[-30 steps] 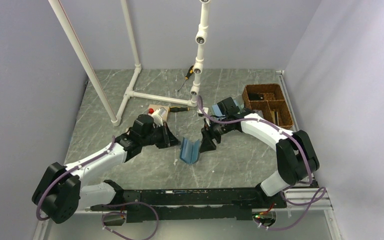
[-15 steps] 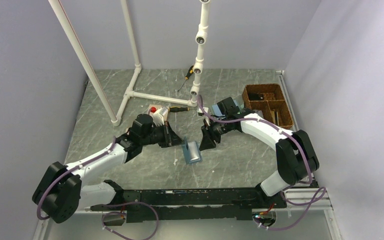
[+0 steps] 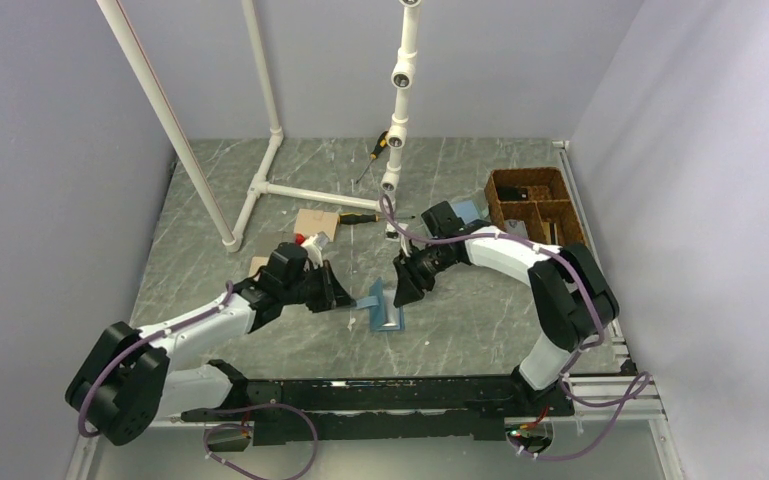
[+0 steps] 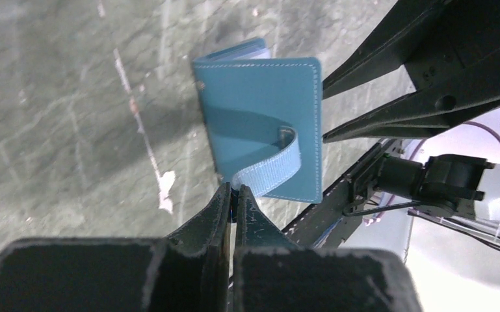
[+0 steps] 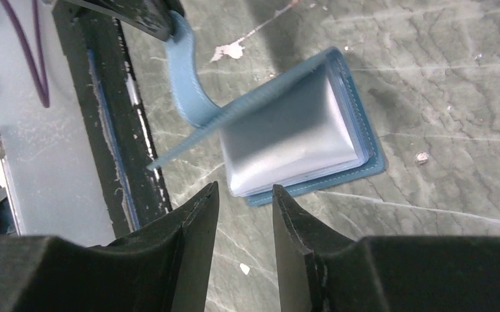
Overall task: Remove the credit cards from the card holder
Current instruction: Open the card holder at the center of the board.
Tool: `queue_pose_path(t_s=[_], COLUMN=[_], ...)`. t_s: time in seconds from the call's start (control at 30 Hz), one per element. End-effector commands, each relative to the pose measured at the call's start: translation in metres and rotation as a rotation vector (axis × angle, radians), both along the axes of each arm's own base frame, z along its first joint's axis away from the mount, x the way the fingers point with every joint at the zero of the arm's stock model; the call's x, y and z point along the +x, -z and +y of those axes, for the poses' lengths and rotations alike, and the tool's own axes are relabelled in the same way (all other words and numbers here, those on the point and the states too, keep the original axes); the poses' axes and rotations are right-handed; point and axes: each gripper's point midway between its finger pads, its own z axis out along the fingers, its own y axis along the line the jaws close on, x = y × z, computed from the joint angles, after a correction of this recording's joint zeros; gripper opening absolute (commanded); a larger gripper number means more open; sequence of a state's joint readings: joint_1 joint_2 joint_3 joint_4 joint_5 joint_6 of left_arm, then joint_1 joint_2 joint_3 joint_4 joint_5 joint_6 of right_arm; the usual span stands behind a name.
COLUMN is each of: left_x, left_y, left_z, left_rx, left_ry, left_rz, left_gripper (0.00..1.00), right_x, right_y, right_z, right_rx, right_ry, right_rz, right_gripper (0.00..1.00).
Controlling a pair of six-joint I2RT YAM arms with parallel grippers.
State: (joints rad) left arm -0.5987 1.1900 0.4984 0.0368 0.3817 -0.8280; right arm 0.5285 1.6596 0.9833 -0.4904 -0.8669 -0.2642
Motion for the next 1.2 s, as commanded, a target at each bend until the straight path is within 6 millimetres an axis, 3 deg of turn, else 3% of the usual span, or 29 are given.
queue_pose_path(t_s=[0.0, 0.13, 0.3, 0.47, 0.57, 0.7, 0.8, 0.87, 1.03, 1.17], left_x=[-0.007, -0.012, -0.013, -0.012, -0.011, -0.011, -0.009, -0.010, -0.015, -0.026], left_y=[0.012, 0.022, 0.029, 0.027, 0.022, 0.019, 0.004, -0.007, -0.042, -0.073], left_z=[0.018, 0.024, 0.025, 0.024, 0.025, 0.038, 0.052, 0.063, 0.083, 0.057], left_rx=[0.070, 0.095, 0.101, 0.096, 0.096, 0.139, 0.166, 0.189, 0.195, 0.021], left_ry=[-0.036, -0.045, -0.043, -0.046, -0.059, -0.115, -0.176, -0.212, -0.260, -0.129], left_rz=[0.003, 0.020, 0.033, 0.038, 0.036, 0.033, -0.015, -0.044, -0.139, -0.223], left_gripper=[0.00, 0.00, 0.00, 0.00, 0.00, 0.27, 0.49, 0.58, 0.67, 0.67], right_x=[0.013, 0.002, -0.015, -0.010, -0.004, 0.000, 0.005, 0.010, 0.014, 0.018], right_y=[0.008, 0.007, -0.001, -0.001, 0.003, 0.010, 0.016, 0.026, 0.059, 0.054], right_z=[0.003, 0.008, 0.029, 0.051, 0.063, 0.082, 0.094, 0.096, 0.091, 0.092], right_rx=[-0.044, -0.026, 0.009, 0.007, 0.009, 0.019, 0.024, -0.006, -0.128, -0.132], right_ry=[0.026, -0.037, -0.119, -0.081, -0.052, -0.037, 0.004, 0.037, 0.092, 0.074], right_rz=[-0.039, -0.044, -0.022, 0.044, 0.092, 0.166, 0.226, 0.226, 0.213, 0.183], right_gripper=[0.39, 0.39, 0.37, 0.22, 0.17, 0.17, 0.17, 0.17, 0.17, 0.18])
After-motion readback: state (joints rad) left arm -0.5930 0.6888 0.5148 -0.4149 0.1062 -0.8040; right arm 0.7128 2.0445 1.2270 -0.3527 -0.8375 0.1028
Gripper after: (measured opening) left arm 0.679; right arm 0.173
